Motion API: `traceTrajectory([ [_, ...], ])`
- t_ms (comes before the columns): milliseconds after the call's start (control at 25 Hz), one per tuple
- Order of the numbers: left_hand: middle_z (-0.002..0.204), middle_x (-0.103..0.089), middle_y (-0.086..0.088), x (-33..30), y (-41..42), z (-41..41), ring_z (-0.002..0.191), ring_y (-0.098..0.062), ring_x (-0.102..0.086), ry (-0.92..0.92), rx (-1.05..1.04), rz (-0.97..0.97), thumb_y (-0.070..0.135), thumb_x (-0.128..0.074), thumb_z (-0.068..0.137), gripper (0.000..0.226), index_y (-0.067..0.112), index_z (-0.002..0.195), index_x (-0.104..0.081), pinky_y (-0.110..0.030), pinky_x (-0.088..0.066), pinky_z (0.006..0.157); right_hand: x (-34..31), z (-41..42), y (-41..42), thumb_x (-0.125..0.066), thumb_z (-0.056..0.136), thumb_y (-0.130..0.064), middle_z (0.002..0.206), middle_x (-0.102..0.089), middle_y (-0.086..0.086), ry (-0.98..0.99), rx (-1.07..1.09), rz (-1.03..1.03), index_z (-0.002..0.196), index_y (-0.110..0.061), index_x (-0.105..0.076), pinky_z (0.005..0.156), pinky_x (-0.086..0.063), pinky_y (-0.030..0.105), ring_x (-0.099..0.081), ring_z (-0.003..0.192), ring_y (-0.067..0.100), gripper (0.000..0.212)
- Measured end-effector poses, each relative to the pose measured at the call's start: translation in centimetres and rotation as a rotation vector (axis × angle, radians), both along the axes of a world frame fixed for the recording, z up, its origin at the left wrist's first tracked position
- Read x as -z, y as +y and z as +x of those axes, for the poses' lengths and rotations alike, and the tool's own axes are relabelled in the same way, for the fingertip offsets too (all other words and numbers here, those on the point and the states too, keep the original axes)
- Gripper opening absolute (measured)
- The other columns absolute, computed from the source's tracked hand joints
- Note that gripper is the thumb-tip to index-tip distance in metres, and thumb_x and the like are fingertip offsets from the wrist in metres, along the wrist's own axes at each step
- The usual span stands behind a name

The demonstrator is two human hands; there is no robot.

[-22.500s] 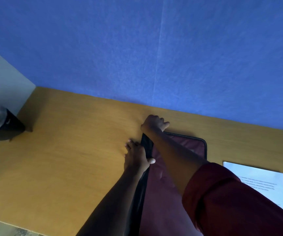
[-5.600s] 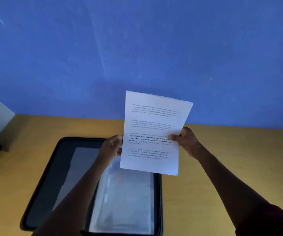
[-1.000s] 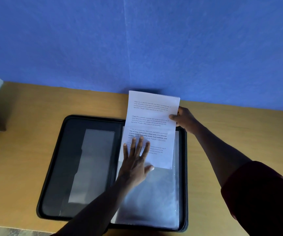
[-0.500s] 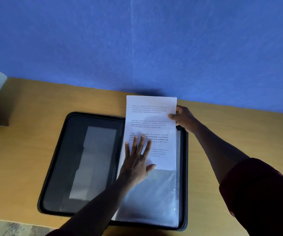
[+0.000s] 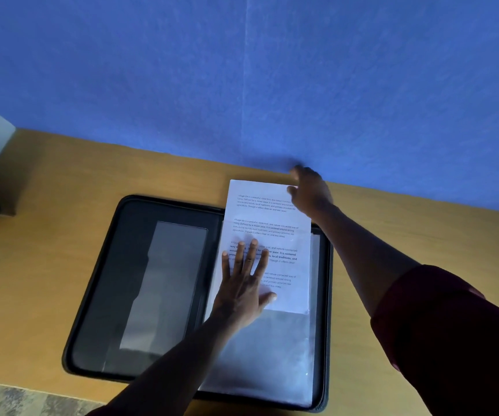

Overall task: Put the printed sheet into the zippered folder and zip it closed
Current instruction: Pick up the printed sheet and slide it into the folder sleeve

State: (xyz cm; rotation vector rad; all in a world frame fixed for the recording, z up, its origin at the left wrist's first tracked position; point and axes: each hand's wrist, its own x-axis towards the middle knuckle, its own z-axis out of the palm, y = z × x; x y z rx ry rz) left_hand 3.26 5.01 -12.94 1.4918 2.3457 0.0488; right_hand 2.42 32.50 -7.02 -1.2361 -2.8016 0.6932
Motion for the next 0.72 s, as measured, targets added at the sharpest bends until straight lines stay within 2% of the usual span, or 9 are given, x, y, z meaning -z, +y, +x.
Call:
traceTrajectory([
  [80,0.165,0.014,-0.012,0.0,0.0,0.0,0.150,-0.038,0.014,-0.005,-0.003,-0.001,0.067,-0.048,0.084,0.101,0.022,0.157,0.005,-0.063,0.001,0.119,0.5,-1.6,-0.7,-0.064,0.091,-0.021,0.139,-0.055,0.006,-0.096,-0.139,-0.070,0.134,-0.015,-0.051,0.104,-0.043,0.040,-0.053,0.127,0.029,0.045],
  [160,0.165,0.014,-0.012,0.0,0.0,0.0,0.150,-0.038,0.014,-0.008,-0.007,-0.001,0.067,-0.049,0.084,0.101,0.021,0.157,0.004,-0.063,-0.001,0.119,0.9,-2.5,-0.9,-0.062,0.092,-0.024,0.144,-0.050,0.004,-0.189,-0.181,-0.078,0.139,-0.017,-0.048,0.107,-0.037,0.045,-0.048,0.132,0.027,0.049],
  [400,0.164,0.014,-0.012,0.2,0.0,0.0,0.150,-0.038,0.013,-0.010,-0.013,0.024,0.067,-0.051,0.084,0.102,0.022,0.158,0.004,-0.064,-0.001,0.119,0.6,-3.3,-0.6,-0.059,0.095,-0.022,0.138,-0.051,0.008,-0.287,-0.230,-0.033,0.137,-0.026,-0.052,0.103,-0.032,0.050,-0.045,0.129,0.029,0.043],
  [600,0.165,0.013,-0.012,0.4,0.0,0.1,0.151,-0.037,0.015,0.001,-0.017,0.036,0.068,-0.048,0.083,0.102,0.021,0.158,0.002,-0.063,0.000,0.119,-0.3,-1.8,-0.6,-0.058,0.095,-0.011,0.137,-0.057,0.001,-0.192,-0.268,-0.106,0.133,-0.029,-0.058,0.104,-0.043,0.043,-0.053,0.125,0.025,0.043],
  [720,0.165,0.011,-0.012,0.6,0.0,0.1,0.151,-0.036,0.015,-0.001,-0.020,0.038,0.068,-0.049,0.082,0.102,0.020,0.158,0.001,-0.063,0.001,0.118,-0.6,-1.0,-1.0,-0.057,0.094,-0.003,0.135,-0.061,-0.002,-0.125,-0.241,-0.170,0.132,-0.031,-0.060,0.093,-0.054,0.039,-0.061,0.115,0.023,0.047],
])
